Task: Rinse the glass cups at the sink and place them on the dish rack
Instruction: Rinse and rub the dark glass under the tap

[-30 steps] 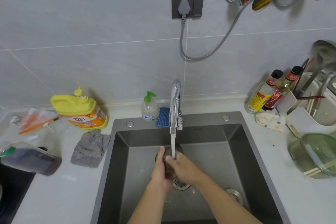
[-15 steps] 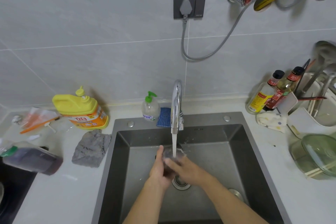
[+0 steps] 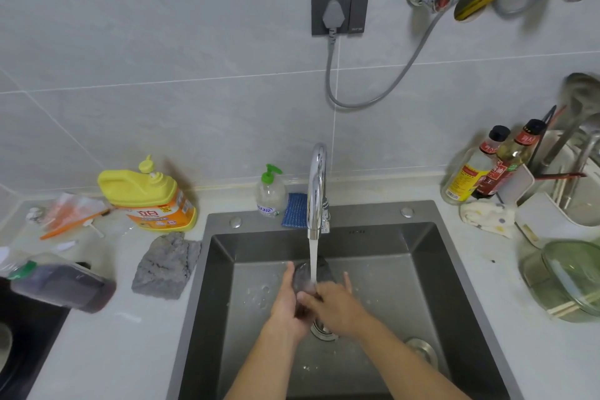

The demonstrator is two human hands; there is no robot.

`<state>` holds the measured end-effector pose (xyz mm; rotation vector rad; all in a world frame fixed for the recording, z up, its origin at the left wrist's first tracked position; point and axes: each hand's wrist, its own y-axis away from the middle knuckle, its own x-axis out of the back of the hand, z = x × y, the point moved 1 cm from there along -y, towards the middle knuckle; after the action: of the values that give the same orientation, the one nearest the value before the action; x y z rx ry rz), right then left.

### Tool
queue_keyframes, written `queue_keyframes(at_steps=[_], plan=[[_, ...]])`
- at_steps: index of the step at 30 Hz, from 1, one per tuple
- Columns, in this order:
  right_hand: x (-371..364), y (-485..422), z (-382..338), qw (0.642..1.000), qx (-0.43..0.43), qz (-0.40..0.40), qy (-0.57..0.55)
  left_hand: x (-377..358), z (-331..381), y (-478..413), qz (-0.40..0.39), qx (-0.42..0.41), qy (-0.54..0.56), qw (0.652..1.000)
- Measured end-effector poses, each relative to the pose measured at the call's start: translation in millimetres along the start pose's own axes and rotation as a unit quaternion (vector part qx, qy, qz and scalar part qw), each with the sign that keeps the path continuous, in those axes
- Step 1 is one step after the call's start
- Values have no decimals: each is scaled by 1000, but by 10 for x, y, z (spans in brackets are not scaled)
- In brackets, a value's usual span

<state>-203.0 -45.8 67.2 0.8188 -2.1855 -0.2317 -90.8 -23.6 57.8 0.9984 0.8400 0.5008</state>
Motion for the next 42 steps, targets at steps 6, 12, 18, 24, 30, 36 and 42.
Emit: queue_keyframes(at_steps=[6,12,18,24,30,36,42], plan=[[40,22,50,999,24,-7,-26,-10,-35,-10,-11,7,16,1000],[121,84,25,998,35,-3,44,45,-65,-117,-7,16,-12,1000],[126,-28,-46,979,-33,11,-202,4,-120,-183,-39,-52,-10,998],[125,26,3,998,-34,-60,-2,51,-12,-170,-14,1,-18,1000],[66,-29,-42,973,-46,-22,-225,81,-34,-200,-13,-65,-25,997],[9,22,-69,993,14,-9,-115,94,99,-147,-41,-37,-15,998],[14,-40,-102,994,3,51,-92,85,-32,-89,-28,-9,3,1000]])
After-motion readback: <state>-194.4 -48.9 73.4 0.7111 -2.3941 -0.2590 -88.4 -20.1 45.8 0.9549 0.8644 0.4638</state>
